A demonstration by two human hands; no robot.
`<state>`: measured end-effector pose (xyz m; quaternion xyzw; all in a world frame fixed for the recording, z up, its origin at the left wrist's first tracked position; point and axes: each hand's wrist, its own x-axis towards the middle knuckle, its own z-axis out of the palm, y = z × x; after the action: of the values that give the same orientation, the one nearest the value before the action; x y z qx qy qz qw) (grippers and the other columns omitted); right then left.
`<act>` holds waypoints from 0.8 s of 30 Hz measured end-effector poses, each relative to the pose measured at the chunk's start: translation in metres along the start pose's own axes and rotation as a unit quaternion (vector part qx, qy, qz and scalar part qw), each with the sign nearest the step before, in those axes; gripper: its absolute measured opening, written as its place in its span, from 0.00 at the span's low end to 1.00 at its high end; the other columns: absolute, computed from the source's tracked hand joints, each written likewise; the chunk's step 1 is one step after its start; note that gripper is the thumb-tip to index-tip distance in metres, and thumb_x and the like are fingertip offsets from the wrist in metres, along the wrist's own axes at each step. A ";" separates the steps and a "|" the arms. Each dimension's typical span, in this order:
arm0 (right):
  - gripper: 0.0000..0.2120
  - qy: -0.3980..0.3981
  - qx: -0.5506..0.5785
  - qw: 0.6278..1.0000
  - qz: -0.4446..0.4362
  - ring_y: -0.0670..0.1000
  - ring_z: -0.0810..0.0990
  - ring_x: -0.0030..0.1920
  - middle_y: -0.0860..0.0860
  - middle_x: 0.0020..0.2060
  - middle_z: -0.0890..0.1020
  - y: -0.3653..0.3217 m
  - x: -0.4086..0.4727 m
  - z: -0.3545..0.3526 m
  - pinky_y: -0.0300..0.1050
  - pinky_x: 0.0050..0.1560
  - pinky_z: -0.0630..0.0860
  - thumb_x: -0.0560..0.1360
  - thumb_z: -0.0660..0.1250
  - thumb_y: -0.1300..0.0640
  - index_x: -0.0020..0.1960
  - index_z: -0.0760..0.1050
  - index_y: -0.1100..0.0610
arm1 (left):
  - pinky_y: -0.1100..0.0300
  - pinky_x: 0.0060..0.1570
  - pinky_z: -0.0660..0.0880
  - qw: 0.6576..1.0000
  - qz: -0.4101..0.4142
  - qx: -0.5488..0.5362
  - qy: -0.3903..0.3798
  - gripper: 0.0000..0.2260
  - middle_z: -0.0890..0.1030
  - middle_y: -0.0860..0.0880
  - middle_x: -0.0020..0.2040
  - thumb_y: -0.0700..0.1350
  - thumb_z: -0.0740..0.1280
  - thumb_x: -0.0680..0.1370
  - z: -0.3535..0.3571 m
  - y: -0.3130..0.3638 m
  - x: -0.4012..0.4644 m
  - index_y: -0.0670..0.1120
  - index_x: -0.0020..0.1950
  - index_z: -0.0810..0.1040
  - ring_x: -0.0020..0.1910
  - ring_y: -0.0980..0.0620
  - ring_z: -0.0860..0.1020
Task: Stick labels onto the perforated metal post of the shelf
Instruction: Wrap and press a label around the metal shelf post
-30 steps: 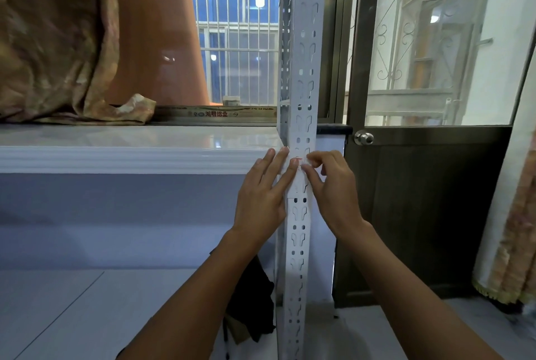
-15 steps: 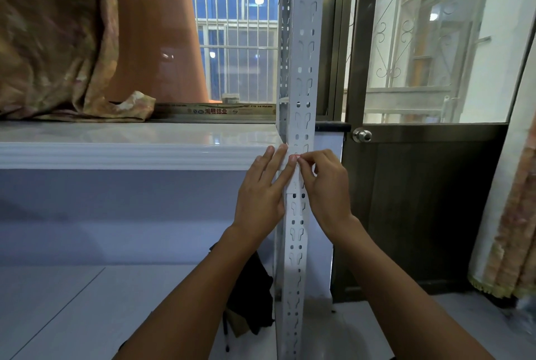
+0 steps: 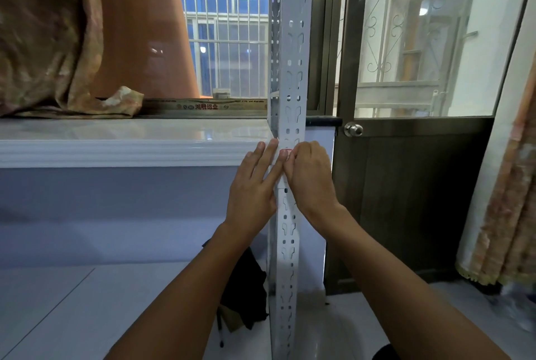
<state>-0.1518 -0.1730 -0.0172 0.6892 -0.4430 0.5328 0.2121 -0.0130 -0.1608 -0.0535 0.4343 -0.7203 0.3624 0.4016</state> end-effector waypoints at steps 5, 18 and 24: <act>0.10 -0.043 -0.047 0.993 -0.104 0.53 0.71 0.38 0.56 0.39 0.75 0.015 0.008 -0.011 0.49 0.40 0.74 0.81 0.62 0.55 0.47 0.73 0.61 | 0.46 0.77 0.61 1.000 0.006 0.004 -0.014 0.28 0.62 0.42 0.80 0.37 0.50 0.77 -0.006 0.000 0.000 0.43 0.78 0.66 0.79 0.41 0.60; 0.07 -0.049 0.101 0.987 -0.112 0.54 0.79 0.44 0.56 0.45 0.79 0.020 -0.004 -0.024 0.50 0.43 0.80 0.79 0.68 0.58 0.51 0.78 0.63 | 0.45 0.76 0.62 1.000 0.008 0.010 -0.010 0.30 0.60 0.43 0.81 0.35 0.49 0.77 -0.006 -0.001 -0.001 0.44 0.80 0.63 0.80 0.42 0.57; 0.07 -0.056 0.073 0.987 -0.130 0.56 0.79 0.44 0.58 0.45 0.81 0.018 0.001 -0.027 0.53 0.44 0.81 0.78 0.70 0.59 0.49 0.78 0.64 | 0.46 0.77 0.60 1.000 0.012 0.012 -0.012 0.31 0.60 0.43 0.81 0.35 0.48 0.76 -0.008 0.000 -0.001 0.44 0.80 0.63 0.80 0.42 0.57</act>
<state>-0.1815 -0.1617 -0.0103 0.7833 -0.3206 0.4922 0.2034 -0.0102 -0.1534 -0.0512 0.4345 -0.7260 0.3704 0.3834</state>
